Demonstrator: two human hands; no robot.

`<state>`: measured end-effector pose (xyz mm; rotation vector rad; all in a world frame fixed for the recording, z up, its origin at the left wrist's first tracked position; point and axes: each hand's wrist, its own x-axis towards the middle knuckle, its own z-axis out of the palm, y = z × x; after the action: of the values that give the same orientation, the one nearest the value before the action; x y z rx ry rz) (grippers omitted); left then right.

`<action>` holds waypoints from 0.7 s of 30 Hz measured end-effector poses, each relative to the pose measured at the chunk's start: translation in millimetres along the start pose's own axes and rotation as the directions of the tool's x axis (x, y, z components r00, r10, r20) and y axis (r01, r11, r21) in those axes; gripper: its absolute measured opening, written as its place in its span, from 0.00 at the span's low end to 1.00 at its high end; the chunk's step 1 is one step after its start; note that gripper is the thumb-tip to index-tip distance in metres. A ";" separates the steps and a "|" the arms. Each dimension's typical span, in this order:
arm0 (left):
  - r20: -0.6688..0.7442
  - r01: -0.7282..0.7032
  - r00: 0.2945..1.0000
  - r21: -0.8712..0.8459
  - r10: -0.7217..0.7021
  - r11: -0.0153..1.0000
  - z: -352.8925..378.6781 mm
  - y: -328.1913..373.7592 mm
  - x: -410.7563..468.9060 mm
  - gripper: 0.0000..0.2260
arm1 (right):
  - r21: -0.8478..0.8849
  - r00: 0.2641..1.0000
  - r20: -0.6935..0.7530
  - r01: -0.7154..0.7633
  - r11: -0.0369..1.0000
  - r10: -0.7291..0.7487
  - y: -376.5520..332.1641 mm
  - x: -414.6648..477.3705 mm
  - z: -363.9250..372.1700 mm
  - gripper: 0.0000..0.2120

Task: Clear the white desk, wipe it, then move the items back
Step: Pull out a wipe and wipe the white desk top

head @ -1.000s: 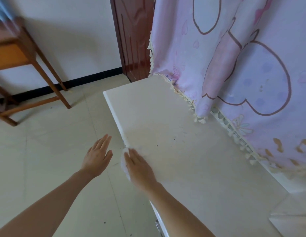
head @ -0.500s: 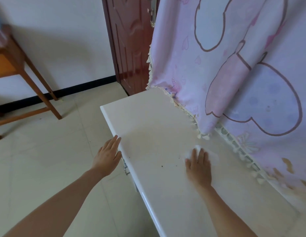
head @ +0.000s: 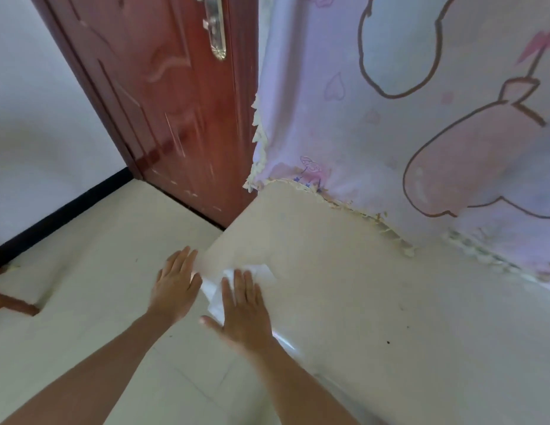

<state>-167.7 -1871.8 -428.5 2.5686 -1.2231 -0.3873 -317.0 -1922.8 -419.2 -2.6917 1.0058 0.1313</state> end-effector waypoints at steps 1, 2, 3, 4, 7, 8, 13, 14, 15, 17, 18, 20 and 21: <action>-0.001 -0.012 1.000 -0.011 0.012 1.000 -3.6 -6.3 2.7 0.23 | 0.015 1.000 0.024 -0.011 1.000 0.010 -6.8 3.5 0.2 0.36; 0.003 -0.025 1.000 -0.016 0.025 1.000 -5.9 -10.6 5.0 0.22 | 0.000 0.999 0.015 -0.038 0.999 0.038 -9.6 6.9 0.6 0.36; 0.012 -0.042 0.999 -0.016 0.042 0.999 -7.1 -12.8 6.5 0.22 | 0.024 0.995 0.019 -0.098 0.995 0.097 -9.3 7.5 1.8 0.36; 0.023 -0.064 0.998 -0.014 0.065 0.998 -7.3 -12.7 8.1 0.22 | 0.041 0.985 0.002 -0.173 0.984 0.173 -5.2 5.7 3.1 0.36; 0.059 -0.159 0.986 0.012 0.158 0.987 -3.9 -4.8 11.1 0.22 | 0.125 0.947 0.069 -0.319 0.939 0.313 25.7 -19.2 16.6 0.43; 0.076 -0.198 0.978 0.030 0.195 0.980 -2.6 2.2 9.2 0.22 | 0.138 0.918 0.048 -0.396 0.908 0.393 42.0 -34.9 22.7 0.46; 0.085 -0.325 0.942 -0.007 0.324 0.946 10.0 53.3 -4.8 0.33 | 0.136 0.620 0.009 -0.778 0.613 0.785 126.2 -146.3 25.9 0.50; 0.093 -0.321 0.942 -0.023 0.321 0.947 11.1 62.3 -7.7 0.31 | 0.168 0.551 0.002 -0.823 0.543 0.834 141.2 -167.2 24.8 0.47; 0.103 -0.330 0.938 -0.034 0.331 0.943 12.4 68.2 -10.2 0.31 | 0.194 0.491 0.005 -0.855 0.481 0.871 154.4 -183.2 21.7 0.45; 0.108 -0.367 0.923 -0.041 0.369 0.929 13.3 70.0 -13.4 0.34 | 0.220 0.388 0.017 -0.900 0.376 0.921 169.4 -194.0 16.5 0.45; 0.108 -0.371 0.921 -0.040 0.373 0.928 12.6 66.8 -14.3 0.33 | 0.238 0.354 0.024 -0.910 0.338 0.935 170.1 -186.6 15.1 0.44; 0.096 -0.333 0.937 -0.046 0.336 0.942 7.5 56.3 -14.0 0.29 | 0.214 0.398 0.006 -0.897 0.388 0.917 156.8 -150.5 15.0 0.43; 0.087 -0.304 0.947 -0.053 0.308 0.951 3.4 49.8 -12.5 0.28 | 0.172 0.481 0.007 -0.864 0.473 0.877 142.4 -123.7 15.2 0.44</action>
<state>-211.9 -1892.7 -412.6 2.2974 -1.6015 -0.4614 -503.6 -1943.7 -442.5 -1.7581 2.2367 0.1194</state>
